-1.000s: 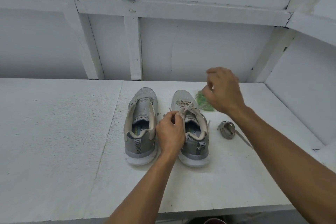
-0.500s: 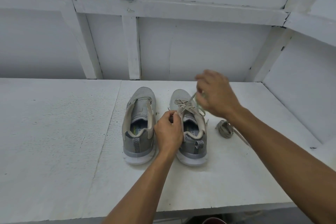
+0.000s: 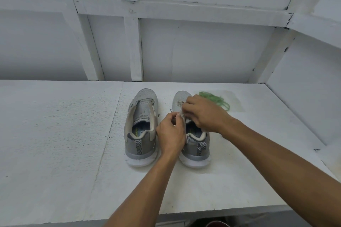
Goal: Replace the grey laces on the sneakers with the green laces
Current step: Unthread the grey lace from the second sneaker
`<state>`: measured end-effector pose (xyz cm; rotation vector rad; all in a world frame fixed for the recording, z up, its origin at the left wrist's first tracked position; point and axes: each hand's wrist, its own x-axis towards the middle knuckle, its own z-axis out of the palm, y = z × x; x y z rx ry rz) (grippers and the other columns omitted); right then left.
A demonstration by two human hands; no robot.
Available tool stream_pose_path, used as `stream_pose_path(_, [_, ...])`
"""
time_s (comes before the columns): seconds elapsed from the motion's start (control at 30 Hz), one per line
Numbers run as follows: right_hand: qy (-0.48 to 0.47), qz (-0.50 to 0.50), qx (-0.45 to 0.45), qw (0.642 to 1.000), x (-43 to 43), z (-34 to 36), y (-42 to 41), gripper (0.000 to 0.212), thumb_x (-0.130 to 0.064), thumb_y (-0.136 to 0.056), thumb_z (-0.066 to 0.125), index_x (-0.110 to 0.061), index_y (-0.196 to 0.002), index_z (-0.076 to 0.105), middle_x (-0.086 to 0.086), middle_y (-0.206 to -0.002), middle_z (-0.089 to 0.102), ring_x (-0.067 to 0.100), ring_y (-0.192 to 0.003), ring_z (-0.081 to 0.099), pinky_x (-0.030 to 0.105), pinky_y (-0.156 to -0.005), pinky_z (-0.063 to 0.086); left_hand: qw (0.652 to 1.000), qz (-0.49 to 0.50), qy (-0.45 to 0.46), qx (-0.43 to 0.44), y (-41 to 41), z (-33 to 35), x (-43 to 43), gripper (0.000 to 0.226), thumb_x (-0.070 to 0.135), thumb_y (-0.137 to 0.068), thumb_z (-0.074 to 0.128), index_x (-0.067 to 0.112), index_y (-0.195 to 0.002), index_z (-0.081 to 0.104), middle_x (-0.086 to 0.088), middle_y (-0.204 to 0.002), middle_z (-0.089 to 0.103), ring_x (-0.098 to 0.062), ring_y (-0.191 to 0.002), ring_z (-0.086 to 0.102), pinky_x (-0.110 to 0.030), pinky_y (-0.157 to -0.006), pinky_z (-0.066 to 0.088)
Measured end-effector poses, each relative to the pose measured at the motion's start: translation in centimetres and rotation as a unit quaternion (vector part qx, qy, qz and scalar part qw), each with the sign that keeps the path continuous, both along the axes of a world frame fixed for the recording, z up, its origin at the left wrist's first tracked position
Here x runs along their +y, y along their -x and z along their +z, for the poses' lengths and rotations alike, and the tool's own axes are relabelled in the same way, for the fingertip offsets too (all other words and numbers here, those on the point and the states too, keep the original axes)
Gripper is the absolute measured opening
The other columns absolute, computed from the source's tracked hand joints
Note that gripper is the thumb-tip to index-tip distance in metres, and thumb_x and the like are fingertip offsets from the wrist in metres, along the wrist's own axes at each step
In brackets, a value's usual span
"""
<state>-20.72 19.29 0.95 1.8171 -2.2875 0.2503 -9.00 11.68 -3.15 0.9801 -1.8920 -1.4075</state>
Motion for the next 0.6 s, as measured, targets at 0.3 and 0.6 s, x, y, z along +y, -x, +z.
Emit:
stream_pose_path(0.3, [0.063,-0.073,-0.06,0.994,2.1,2.1,1.2,0.004,-0.012,-0.095,0.052,-0.011,-0.092,0.054,0.001,-0.09,0.045,0.026,-0.071,0.048,0.045,-0.063,0.047,1.0,-0.006,0.0,0.005,-0.1,0.0,0.0,0.025,0.03,-0.097,0.051,0.018,-0.107,0.07,0.009,-0.086,0.066,-0.012,-0.084,0.062,-0.022,-0.073,0.044])
stream_pose_path(0.6, [0.239,-0.158,-0.064,0.956,3.3,4.4,3.2,0.008,0.0,-0.092,0.051,-0.004,-0.086,0.054,0.008,-0.086,0.044,0.024,-0.072,0.046,0.043,-0.067,0.043,1.0,-0.012,-0.002,0.012,-0.2,0.0,-0.1,0.024,0.028,-0.097,0.051,0.017,-0.108,0.07,0.007,-0.088,0.067,-0.011,-0.084,0.061,-0.021,-0.072,0.042])
